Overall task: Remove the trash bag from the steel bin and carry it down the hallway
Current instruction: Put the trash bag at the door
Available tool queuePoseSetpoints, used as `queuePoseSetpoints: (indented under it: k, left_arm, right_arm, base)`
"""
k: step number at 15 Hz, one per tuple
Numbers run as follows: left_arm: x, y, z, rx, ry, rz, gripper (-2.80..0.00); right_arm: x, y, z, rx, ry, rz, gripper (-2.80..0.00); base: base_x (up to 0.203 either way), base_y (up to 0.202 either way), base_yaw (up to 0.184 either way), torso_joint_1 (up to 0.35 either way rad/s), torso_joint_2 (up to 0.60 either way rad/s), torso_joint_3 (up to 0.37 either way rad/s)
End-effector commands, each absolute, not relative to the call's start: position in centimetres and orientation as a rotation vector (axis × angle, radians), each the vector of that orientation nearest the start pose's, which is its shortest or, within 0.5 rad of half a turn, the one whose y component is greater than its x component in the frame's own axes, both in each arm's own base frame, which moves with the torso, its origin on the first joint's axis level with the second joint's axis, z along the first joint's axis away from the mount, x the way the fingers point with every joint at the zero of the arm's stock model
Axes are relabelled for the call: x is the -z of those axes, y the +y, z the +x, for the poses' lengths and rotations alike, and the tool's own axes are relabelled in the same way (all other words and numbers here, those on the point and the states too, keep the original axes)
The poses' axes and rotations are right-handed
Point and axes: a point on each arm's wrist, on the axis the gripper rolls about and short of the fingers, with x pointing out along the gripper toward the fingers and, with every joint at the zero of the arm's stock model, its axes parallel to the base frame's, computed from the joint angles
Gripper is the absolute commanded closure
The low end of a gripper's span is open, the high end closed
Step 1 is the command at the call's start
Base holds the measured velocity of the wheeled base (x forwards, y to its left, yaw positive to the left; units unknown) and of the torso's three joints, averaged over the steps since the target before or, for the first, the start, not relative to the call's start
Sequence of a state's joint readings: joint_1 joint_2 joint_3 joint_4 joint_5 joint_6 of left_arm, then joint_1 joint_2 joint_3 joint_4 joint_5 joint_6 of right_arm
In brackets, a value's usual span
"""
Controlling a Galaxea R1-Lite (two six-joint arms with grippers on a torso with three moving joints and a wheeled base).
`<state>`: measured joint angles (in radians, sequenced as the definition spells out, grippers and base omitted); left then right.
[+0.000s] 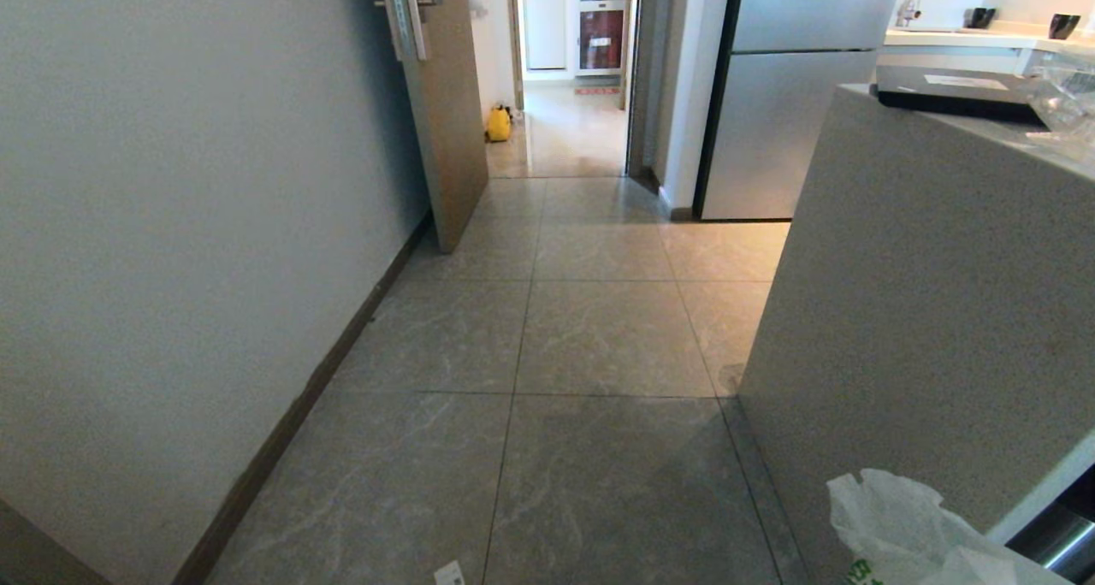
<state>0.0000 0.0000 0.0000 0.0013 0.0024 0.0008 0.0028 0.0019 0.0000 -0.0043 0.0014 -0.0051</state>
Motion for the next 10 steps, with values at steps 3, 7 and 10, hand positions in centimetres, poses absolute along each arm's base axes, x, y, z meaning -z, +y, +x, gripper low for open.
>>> queuePoseSetpoints:
  k: [3, 7, 10]
  left_arm:
    - [-7.51, 0.01, -2.27, -0.003, 0.002, 0.002, 0.00]
    - [-7.50, 0.01, -2.27, -0.003, 0.003, 0.002, 0.00]
    - [-7.49, 0.01, -2.27, -0.003, 0.003, -0.003, 0.00]
  right_arm:
    - [-7.60, 0.00, -2.27, -0.005, -0.003, -0.006, 0.00]
    - [-7.60, 0.00, -2.27, -0.005, -0.003, -0.006, 0.00]
    - [-7.60, 0.00, -2.27, -0.005, -0.003, -0.006, 0.00]
  base:
    - [0.000, 0.000, 0.000, 0.000, 0.00, 0.000]
    - [0.000, 0.000, 0.000, 0.000, 0.00, 0.000]
    - [0.000, 0.000, 0.000, 0.000, 0.00, 0.000]
